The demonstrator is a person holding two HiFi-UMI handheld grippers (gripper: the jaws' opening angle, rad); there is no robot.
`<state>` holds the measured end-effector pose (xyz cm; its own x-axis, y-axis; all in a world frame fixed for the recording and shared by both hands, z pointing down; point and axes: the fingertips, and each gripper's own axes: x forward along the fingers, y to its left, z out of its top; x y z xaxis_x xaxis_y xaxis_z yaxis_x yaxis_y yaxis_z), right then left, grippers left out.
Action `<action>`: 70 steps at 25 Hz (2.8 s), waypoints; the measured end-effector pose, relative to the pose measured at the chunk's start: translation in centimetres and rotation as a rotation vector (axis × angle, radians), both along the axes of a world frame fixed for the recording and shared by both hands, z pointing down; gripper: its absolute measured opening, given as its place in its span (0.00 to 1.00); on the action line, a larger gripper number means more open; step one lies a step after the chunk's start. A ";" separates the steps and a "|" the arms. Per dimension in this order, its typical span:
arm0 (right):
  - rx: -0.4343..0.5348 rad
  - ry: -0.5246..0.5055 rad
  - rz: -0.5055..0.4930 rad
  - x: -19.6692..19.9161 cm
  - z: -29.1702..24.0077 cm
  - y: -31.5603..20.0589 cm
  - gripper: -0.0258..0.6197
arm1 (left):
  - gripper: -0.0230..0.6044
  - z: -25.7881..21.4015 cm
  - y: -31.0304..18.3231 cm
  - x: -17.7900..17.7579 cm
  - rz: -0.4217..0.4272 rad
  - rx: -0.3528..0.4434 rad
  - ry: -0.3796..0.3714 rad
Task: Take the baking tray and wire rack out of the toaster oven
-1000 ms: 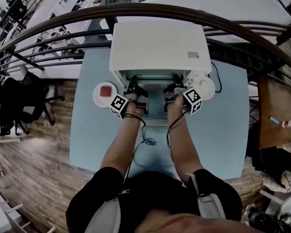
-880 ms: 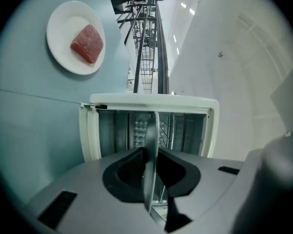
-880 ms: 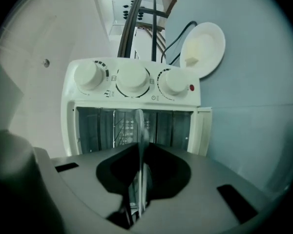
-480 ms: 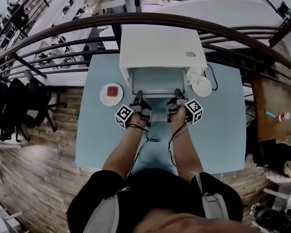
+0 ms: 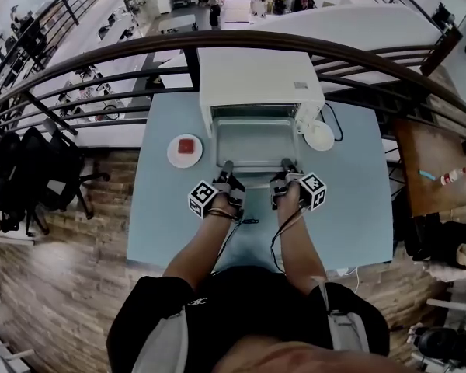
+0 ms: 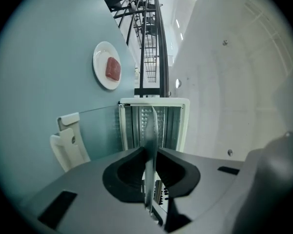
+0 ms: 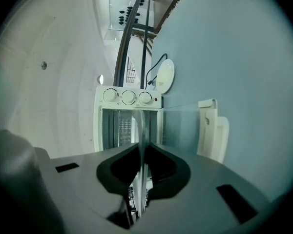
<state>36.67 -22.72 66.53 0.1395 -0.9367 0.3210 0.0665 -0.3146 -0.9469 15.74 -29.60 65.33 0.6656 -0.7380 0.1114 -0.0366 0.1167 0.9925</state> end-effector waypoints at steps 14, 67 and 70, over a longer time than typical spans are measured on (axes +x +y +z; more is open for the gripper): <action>0.033 0.060 -0.044 -5.5 -3.0 5.5 0.09 | 0.13 -2.3 5.9 -5.6 0.041 0.050 0.022; -0.165 -0.012 -0.611 -39.4 6.9 5.0 0.13 | 0.14 7.8 9.4 -39.5 -0.278 -0.205 -0.153; -0.200 -0.012 -0.614 -39.5 7.6 5.1 0.13 | 0.14 8.4 9.3 -39.6 -0.271 -0.231 -0.169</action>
